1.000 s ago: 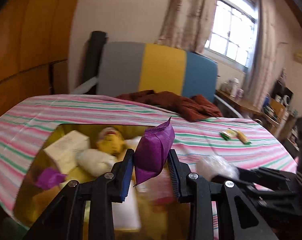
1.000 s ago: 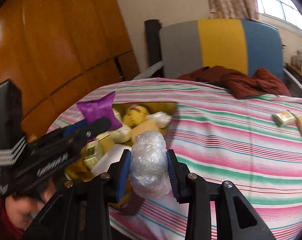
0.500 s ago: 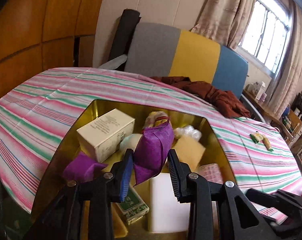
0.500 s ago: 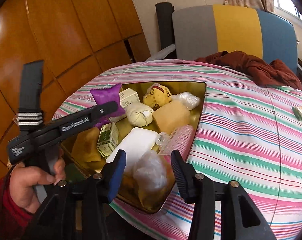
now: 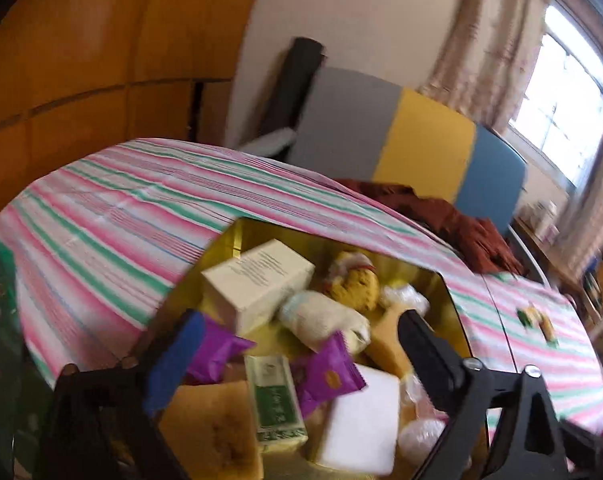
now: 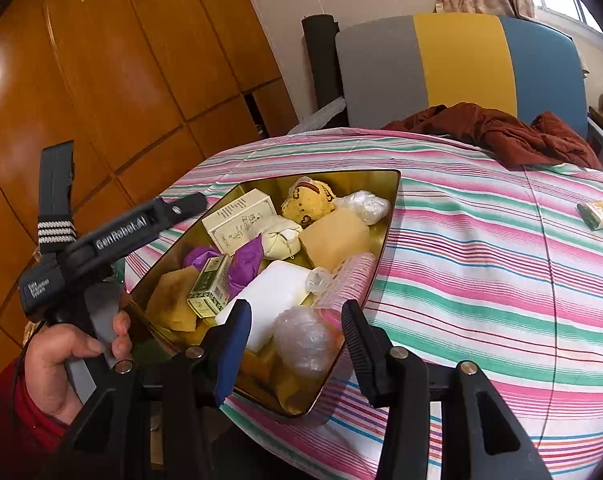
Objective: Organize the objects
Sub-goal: 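Open both tools over the tray to drop the bag and purple packet, then move both tools back toward the two WEIDAN snack packs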
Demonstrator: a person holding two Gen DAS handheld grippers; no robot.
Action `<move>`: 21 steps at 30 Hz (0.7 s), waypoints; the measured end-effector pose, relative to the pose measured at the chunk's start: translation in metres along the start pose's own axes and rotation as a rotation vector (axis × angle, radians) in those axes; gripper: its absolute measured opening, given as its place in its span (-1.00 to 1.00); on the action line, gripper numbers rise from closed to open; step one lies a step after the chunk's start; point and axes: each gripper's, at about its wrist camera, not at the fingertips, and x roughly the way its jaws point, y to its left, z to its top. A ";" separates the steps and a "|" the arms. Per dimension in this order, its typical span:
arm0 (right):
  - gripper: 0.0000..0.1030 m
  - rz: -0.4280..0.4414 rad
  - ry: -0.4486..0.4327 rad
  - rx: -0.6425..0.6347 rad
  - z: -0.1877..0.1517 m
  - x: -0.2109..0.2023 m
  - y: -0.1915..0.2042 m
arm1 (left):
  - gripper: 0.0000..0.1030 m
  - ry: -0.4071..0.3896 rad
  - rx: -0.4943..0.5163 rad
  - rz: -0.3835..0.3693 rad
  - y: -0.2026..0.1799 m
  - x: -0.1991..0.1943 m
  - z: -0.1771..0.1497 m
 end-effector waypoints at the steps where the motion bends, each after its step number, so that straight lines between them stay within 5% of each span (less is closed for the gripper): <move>1: -0.08 -0.001 -0.003 0.001 0.000 -0.001 -0.001 | 0.94 -0.003 -0.020 0.005 0.002 -0.002 0.002; 8: -0.08 -0.010 -0.012 0.003 0.002 -0.005 -0.006 | 1.00 0.021 -0.031 0.052 -0.007 -0.003 0.000; 21: -0.08 -0.162 -0.044 0.095 0.007 -0.029 -0.081 | 1.00 0.068 0.126 -0.080 -0.087 -0.002 -0.012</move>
